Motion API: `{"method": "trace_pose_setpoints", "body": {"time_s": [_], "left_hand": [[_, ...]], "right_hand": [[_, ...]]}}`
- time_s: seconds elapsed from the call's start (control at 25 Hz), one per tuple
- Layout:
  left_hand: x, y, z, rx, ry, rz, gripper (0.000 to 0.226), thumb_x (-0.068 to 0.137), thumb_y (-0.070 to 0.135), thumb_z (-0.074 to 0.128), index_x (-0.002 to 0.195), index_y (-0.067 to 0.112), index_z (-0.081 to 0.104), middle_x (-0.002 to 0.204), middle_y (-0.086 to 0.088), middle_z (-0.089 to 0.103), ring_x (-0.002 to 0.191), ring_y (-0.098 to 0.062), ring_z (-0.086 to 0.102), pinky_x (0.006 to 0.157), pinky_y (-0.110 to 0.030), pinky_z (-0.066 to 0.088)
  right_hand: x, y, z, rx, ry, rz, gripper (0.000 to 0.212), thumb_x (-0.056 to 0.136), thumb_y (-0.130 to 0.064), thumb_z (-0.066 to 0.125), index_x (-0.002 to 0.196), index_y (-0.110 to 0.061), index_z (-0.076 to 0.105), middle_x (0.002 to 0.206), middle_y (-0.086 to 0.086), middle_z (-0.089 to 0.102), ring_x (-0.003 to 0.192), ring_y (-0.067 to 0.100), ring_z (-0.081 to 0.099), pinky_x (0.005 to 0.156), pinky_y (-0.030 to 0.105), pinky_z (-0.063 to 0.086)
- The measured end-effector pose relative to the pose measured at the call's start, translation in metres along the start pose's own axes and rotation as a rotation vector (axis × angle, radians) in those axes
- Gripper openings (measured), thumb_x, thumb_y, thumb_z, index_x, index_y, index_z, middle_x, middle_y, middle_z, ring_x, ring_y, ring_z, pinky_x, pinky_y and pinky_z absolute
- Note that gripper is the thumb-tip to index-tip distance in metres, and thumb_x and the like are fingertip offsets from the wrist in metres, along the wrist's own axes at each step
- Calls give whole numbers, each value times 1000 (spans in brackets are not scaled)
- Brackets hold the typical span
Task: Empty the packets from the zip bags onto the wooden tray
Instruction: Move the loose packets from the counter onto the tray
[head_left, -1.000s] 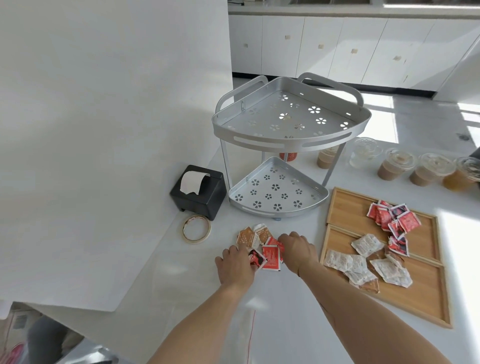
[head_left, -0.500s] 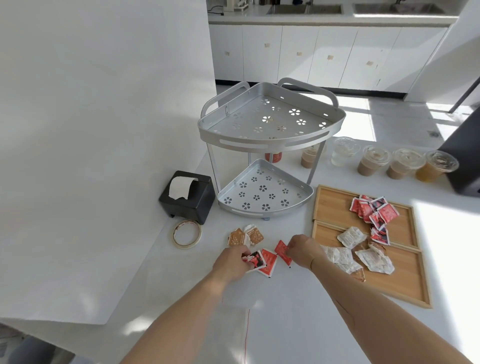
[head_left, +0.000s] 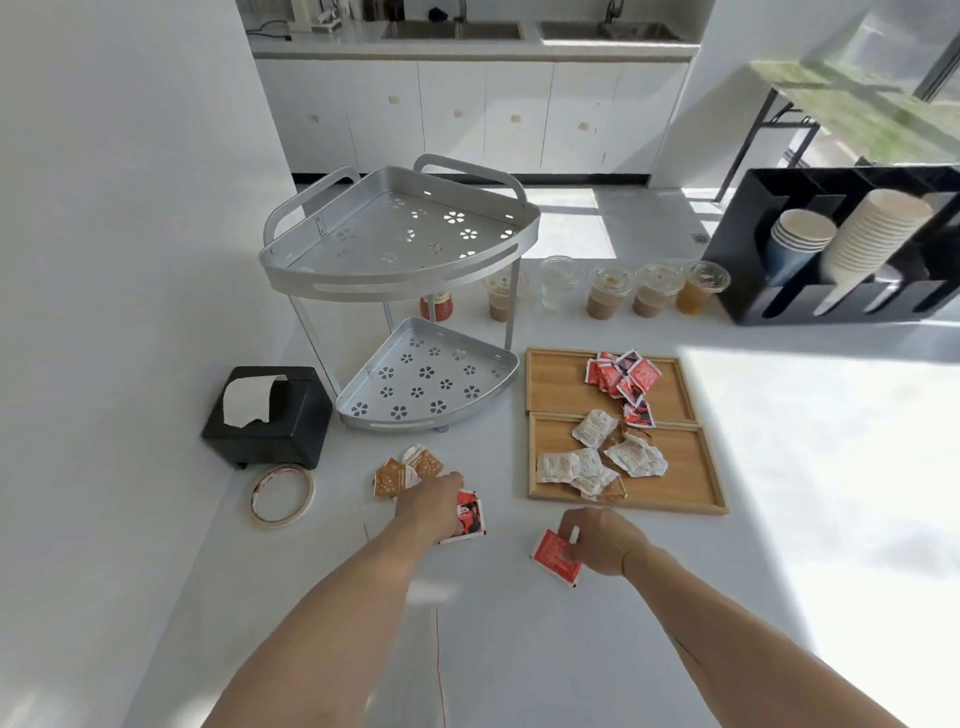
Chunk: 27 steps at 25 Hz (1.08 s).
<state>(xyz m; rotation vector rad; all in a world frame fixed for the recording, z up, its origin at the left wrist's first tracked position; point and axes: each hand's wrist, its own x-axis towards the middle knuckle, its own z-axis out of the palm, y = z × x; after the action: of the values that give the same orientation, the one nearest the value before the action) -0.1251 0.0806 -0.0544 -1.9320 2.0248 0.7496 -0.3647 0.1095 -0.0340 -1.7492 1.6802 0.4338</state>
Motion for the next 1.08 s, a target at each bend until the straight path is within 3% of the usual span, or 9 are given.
{"method": "trace_pose_setpoints", "body": {"time_s": [0.16, 0.32, 0.48, 0.6, 0.76, 0.96, 1.08], "left_hand": [[-4, 6, -6, 7, -40, -26, 42, 76, 14, 70, 113, 19, 51, 108, -5, 63, 97, -26, 62, 70, -35, 48], [-5, 24, -10, 93, -49, -7, 37, 78, 3, 65, 109, 20, 54, 118, -6, 44, 109, -27, 49, 69, -35, 45], [2, 60, -17, 232, -357, 149, 47, 77, 8, 73, 120, 16, 58, 128, -5, 55, 107, -24, 56, 76, -31, 44], [9, 90, -22, 192, -462, 182, 47, 76, 12, 75, 121, 17, 60, 126, -5, 59, 106, -24, 59, 76, -30, 44], [24, 129, -44, 15, -428, 185, 48, 79, 15, 75, 125, 20, 62, 124, -4, 63, 102, -19, 58, 84, -29, 46], [56, 165, -81, -48, -270, 139, 34, 82, 15, 72, 115, 15, 63, 117, -7, 66, 94, -19, 58, 75, -29, 46], [78, 178, -100, -65, -177, 75, 36, 84, 13, 69, 118, 11, 58, 116, -9, 64, 99, -24, 61, 75, -33, 47]], "right_hand": [[-14, 21, 13, 20, -11, 77, 30, 91, -27, 54, 120, -29, 63, 121, 1, 65, 108, 20, 63, 86, 32, 52], [-25, 37, 7, -3, -15, 70, 33, 89, -26, 53, 120, -21, 64, 119, 3, 66, 109, 22, 62, 85, 33, 51], [-30, 65, -10, 81, -12, 49, 29, 83, -25, 56, 110, -22, 66, 113, 2, 68, 104, 22, 64, 81, 31, 51], [-28, 92, -32, 97, -42, 18, 25, 82, -27, 60, 105, -24, 69, 110, -1, 70, 101, 19, 67, 86, 34, 54], [-18, 129, -73, 82, -6, -29, 22, 83, -27, 63, 102, -21, 71, 105, 1, 72, 93, 19, 71, 82, 31, 54], [9, 173, -126, 57, 106, -58, 21, 84, -27, 65, 104, -23, 70, 108, 1, 70, 87, 17, 60, 79, 29, 51], [36, 195, -153, 121, 172, -42, 20, 87, -25, 63, 107, -27, 67, 106, 2, 70, 91, 21, 67, 82, 34, 56]]}}
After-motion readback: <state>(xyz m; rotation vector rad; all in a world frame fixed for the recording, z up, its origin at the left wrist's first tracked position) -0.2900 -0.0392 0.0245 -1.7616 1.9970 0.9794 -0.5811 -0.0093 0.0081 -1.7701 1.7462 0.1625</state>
